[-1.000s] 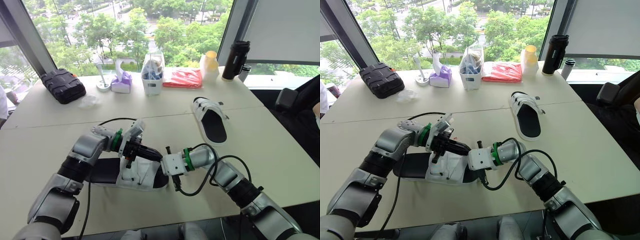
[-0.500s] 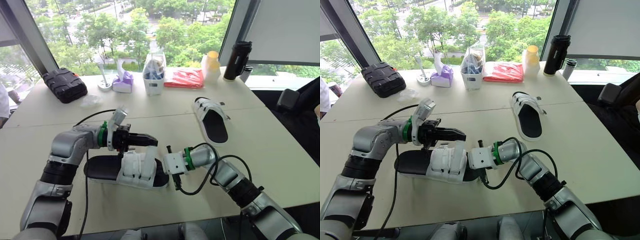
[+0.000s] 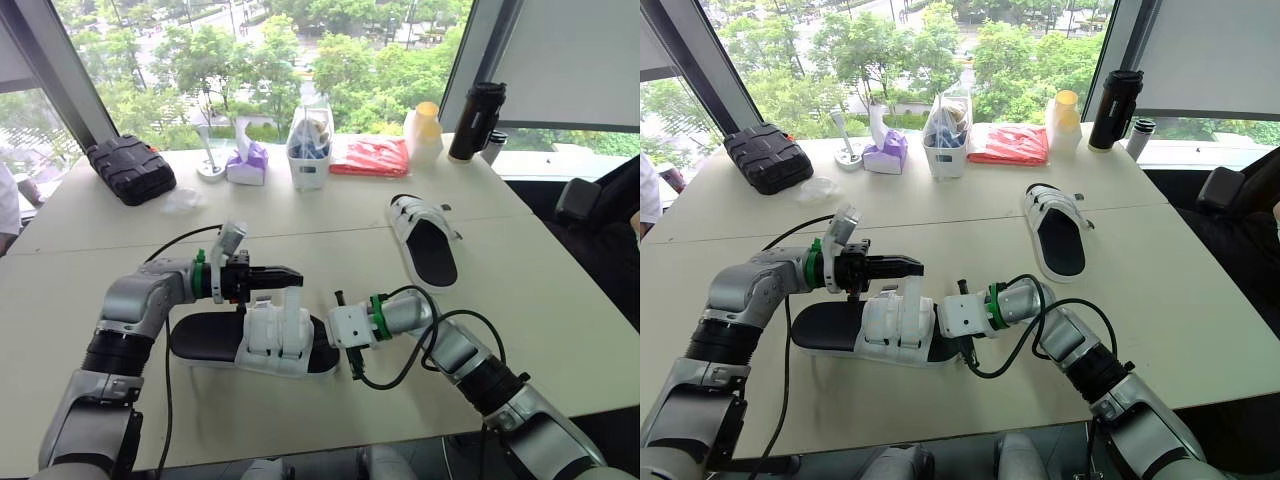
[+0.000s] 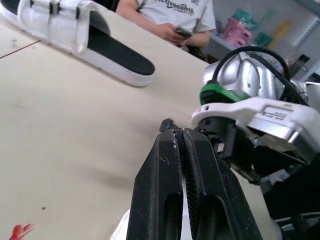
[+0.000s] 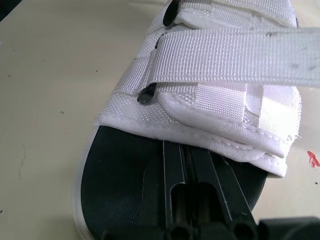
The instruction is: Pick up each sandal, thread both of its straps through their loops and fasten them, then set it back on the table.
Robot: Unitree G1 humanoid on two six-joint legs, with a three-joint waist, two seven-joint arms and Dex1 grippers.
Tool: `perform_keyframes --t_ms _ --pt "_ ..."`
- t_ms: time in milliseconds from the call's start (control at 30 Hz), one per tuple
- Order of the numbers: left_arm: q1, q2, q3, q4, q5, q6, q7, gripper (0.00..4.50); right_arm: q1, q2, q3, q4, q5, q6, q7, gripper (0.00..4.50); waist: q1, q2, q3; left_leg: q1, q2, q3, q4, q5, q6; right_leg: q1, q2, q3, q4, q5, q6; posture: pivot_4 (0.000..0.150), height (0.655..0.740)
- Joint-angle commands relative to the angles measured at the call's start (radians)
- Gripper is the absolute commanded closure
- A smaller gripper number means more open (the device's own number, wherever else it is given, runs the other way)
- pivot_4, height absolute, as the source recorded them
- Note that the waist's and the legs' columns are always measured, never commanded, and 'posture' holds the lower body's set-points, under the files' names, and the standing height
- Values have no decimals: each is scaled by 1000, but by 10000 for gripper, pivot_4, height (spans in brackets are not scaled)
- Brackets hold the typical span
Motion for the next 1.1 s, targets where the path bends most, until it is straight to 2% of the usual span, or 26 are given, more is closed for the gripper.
perform_keyframes --t_ms 33,367,567,867,1100 --pt "-15 -1 30 15 23 -60 22 44661 36 -35 31 32 -54 29 23 45000 0 0 0 0 0 0 0 0 0 0 0 0 0 0 0 1500 7400" --pt "0 -57 -14 77 89 -120 17 44661 38 -37 30 25 -56 33 26 45000 1 0 0 0 -1 0 0 0 0 0 0 0 0 0 0 1500 7400" --pt "0 -57 -85 118 209 -223 24 44661 38 -32 32 22 -57 37 23 45000 2 0 -1 0 -1 1 0 0 0 1 -1 0 0 0 1 1500 7400" --pt "3 8 -128 103 291 -311 -1 44661 42 -28 31 19 -60 42 17 45000 0 0 -1 2 -1 1 0 0 0 2 -1 0 0 0 1 1500 7400" --pt "5 49 -80 68 250 -273 22 44661 35 -21 33 33 -62 37 15 45000 -3 0 -1 2 -1 1 0 0 0 2 0 0 0 1 1 1500 7400"
